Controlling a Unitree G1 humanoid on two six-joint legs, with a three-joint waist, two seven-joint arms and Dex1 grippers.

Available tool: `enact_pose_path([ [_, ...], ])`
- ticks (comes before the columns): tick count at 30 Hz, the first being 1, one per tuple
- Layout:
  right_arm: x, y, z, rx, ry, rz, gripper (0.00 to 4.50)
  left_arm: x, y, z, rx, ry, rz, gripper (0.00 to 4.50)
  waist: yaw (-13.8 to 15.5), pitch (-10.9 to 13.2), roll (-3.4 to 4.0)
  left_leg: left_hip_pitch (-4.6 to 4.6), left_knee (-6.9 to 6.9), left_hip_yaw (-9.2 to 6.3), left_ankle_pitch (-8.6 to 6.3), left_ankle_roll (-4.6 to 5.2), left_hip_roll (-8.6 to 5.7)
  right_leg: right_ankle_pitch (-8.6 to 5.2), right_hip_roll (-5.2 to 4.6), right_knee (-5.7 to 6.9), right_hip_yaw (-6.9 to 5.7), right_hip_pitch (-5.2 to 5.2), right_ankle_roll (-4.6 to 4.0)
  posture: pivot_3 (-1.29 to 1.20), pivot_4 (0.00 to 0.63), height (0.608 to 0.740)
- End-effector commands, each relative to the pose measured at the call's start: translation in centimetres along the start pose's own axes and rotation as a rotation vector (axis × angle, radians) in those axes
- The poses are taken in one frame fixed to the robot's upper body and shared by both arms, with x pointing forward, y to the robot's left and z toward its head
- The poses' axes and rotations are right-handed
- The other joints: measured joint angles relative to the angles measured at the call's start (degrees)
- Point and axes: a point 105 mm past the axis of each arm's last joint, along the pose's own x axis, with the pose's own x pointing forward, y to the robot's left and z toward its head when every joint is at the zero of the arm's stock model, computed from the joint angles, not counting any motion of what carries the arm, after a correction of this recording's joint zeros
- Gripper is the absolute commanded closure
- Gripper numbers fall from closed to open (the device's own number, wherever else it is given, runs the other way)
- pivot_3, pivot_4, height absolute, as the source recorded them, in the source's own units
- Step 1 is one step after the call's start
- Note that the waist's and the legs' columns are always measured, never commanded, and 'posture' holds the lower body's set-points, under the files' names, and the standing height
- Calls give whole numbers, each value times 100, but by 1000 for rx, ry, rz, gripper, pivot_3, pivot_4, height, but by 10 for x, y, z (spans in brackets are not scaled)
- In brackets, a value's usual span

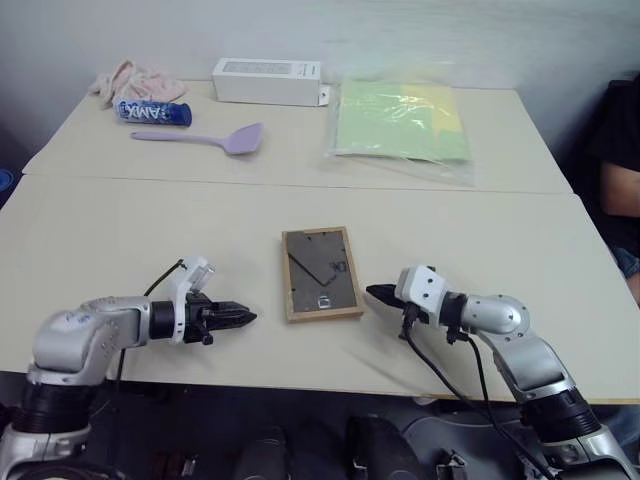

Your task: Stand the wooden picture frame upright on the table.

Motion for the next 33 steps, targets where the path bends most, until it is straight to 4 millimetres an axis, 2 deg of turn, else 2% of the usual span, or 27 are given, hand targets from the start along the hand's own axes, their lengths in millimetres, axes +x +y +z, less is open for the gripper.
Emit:
enact_pose_path([
  [1, 4, 1, 13, -23, -40, 0, 4500, 12, -9, 6, -149, 9, -69, 1591, 26, 0, -1, -3, 6, 0, -1, 1, -2, 0, 1, 0, -2, -2, 0, 0, 150, 740],
  [6, 8, 4, 12, -25, -26, 3, 4500, 38, -11, 15, -252, 21, -111, 90, 93, -2, -3, -5, 16, 3, -2, 1, -5, 0, 3, 5, -1, -3, 1, 0, 150, 740],
  [11, 8, 4, 13, -33, -21, 2, 4500, 53, -12, 17, -257, 62, -98, 90, 118, -4, -3, -2, 31, 1, -2, -2, -6, 0, 1, 14, 1, 2, 2, 0, 150, 740],
  [16, 8, 5, 13, -41, -17, 4, 4500, 67, -23, 25, -300, 48, -187, 90, 137, -6, -2, -1, 43, -2, -3, -3, -8, 1, 0, 14, -2, 7, 2, 0, 150, 740],
  [21, 11, 6, 16, -53, -24, 6, 4500, 75, -27, 25, -309, 61, -190, 90, 146, -6, -3, -2, 52, -4, -5, -4, -9, 1, 0, 17, -5, 9, 3, 0, 150, 740],
  [24, 12, 5, 17, -56, -26, 0, 4500, 78, -28, 25, -326, 54, -200, 713, 141, -6, -3, -2, 52, -4, -5, -5, -9, 0, 1, 18, -5, 9, 4, 0, 150, 740],
  [29, 9, 5, 18, -44, -42, -5, 4500, 74, -28, 26, -354, 22, -230, 2173, 113, -6, -3, -4, 53, -4, -6, -7, -8, 0, 3, 18, -6, 7, 4, 0, 150, 740],
  [30, 8, 6, 18, -20, -48, -1, 4500, 73, -27, 26, -355, 13, -223, 2464, 107, -6, -3, -4, 53, -3, -6, -7, -7, 0, 4, 18, -5, 6, 4, 0, 150, 740],
  [31, 4, 6, 28, 20, -124, 4, 4500, 72, -28, 25, -362, -7, -240, 2779, 105, -6, -4, -5, 52, -3, -7, -9, -5, 0, 5, 18, -5, 5, 4, 0, 150, 740],
  [33, -2, 10, 36, 142, -183, 42, 4128, 68, -29, 22, -366, -38, -254, 3206, 93, -6, -3, -5, 53, -4, -8, -11, -1, 0, 7, 16, -6, 5, 4, 0, 150, 740],
])
